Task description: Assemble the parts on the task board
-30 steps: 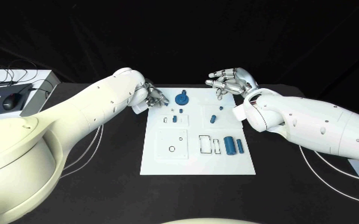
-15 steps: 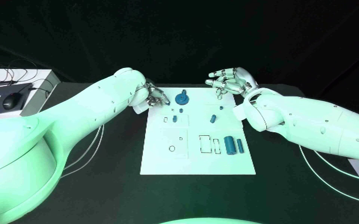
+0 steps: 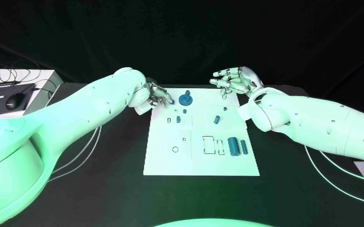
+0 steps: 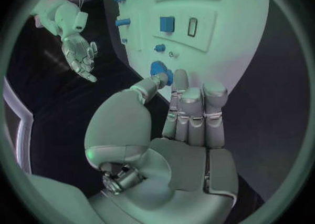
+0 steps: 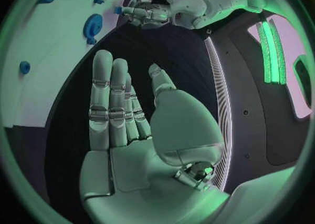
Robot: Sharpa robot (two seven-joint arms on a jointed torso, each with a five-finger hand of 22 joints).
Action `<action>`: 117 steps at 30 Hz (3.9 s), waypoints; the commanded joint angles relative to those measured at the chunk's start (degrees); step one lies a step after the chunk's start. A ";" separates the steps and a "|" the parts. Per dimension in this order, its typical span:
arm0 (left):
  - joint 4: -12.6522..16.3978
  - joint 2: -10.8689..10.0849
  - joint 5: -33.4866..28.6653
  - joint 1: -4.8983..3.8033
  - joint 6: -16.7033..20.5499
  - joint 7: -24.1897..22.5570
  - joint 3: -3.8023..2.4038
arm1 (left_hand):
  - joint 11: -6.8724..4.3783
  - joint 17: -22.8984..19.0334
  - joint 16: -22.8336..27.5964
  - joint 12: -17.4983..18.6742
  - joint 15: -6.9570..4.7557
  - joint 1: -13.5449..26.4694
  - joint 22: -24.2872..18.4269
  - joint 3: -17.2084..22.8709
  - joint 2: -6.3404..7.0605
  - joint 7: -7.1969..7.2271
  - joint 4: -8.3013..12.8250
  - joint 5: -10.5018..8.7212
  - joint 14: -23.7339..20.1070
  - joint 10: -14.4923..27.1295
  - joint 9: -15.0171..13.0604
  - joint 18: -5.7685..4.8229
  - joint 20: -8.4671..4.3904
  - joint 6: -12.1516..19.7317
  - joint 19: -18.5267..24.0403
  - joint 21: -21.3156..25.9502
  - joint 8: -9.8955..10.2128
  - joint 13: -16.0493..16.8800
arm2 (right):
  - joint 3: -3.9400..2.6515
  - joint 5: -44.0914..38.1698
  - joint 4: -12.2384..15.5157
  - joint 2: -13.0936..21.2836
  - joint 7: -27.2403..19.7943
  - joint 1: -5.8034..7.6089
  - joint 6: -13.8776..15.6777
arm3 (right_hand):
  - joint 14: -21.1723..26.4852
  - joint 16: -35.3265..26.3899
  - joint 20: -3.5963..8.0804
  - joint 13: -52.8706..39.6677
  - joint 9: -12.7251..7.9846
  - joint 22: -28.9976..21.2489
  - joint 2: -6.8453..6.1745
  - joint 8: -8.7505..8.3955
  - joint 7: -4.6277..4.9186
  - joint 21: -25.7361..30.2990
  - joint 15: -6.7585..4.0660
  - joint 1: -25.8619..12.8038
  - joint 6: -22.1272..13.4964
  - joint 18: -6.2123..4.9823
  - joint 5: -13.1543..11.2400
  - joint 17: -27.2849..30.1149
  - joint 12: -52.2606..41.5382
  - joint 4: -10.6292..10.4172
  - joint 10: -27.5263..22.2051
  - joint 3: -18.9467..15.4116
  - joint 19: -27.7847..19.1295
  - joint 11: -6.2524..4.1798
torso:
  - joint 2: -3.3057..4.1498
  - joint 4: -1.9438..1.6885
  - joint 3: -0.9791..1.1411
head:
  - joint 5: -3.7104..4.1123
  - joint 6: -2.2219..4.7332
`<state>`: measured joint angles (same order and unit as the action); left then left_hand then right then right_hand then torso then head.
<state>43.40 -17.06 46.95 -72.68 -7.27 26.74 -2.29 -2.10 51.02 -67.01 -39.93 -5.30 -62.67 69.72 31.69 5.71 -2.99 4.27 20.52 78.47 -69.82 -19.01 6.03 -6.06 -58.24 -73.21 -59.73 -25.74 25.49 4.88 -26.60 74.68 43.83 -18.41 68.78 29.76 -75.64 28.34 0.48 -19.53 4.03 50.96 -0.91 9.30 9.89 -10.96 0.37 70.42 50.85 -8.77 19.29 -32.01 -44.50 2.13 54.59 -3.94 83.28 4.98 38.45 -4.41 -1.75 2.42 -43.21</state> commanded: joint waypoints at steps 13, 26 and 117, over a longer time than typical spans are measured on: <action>14.24 -8.54 -1.92 -0.04 5.33 3.70 0.14 | -1.37 5.98 -1.70 0.12 -0.66 3.85 2.16 4.71 -0.13 2.18 7.75 8.95 2.15 -3.50 -16.66 -1.83 -0.82 -4.52 -2.28 -3.51 1.07 0.60 | -0.04 -0.07 -0.33 0.73 -0.35 -0.04 -0.69 | 0.29 0.29 0.00 0.07 -0.02 0.10 0.37 -0.35 0.48 -0.35 0.03 -0.28 -0.01 -0.73 0.26 -0.06 0.05 0.34 -0.14 -0.09 -0.45 -0.35 | -1.53 -0.95 -0.10 | 0.36 -1.36; 22.75 -13.43 0.61 0.64 8.39 4.61 1.84 | -2.03 11.48 -4.34 1.77 -0.86 3.33 3.59 -1.26 -2.54 3.69 5.42 8.17 3.12 -7.19 -15.29 -2.77 -1.10 -9.10 -3.54 -5.95 4.04 2.29 | -0.03 -0.07 -0.38 1.09 -0.30 -0.19 -0.78 | 0.30 0.28 0.00 0.07 -0.02 0.10 0.38 -0.34 0.47 -0.34 0.02 -0.21 0.00 -0.73 0.28 -0.06 0.05 0.41 -0.12 -0.05 -0.46 -0.36 | -2.04 -1.39 -0.30 | 0.60 -2.16; 21.88 -8.96 13.36 3.54 6.83 6.24 4.42 | -2.25 13.51 -4.98 2.51 -1.03 4.27 3.38 -1.30 -4.30 4.18 5.56 7.62 3.54 -8.30 -16.76 -3.24 -1.40 -10.12 -3.58 -6.36 3.87 5.13 | -0.02 0.00 -0.45 0.78 -0.25 -0.37 -0.94 | 0.28 0.28 0.01 0.08 -0.02 0.12 0.42 -0.31 0.47 -0.32 0.02 -0.31 0.02 -0.72 0.31 -0.04 0.07 0.51 -0.10 -0.03 -0.45 -0.37 | -1.86 -1.45 -0.32 | 0.56 -3.60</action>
<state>65.28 -26.09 60.01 -69.17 0.72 33.13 2.09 -3.45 64.48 -71.83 -37.61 -5.93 -56.38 73.15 28.14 3.80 -1.91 7.83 27.96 82.10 -77.06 -19.19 3.85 -7.15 -65.12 -76.57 -65.91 -21.61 30.55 4.90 -26.58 74.17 44.63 -18.33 68.43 29.48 -75.64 28.34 0.48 -19.53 4.03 51.03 -0.91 9.30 9.91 -10.96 0.37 70.42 50.86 -8.88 19.29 -31.98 -44.50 2.46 54.58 -3.93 83.29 4.97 36.57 -5.88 -2.08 2.97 -46.81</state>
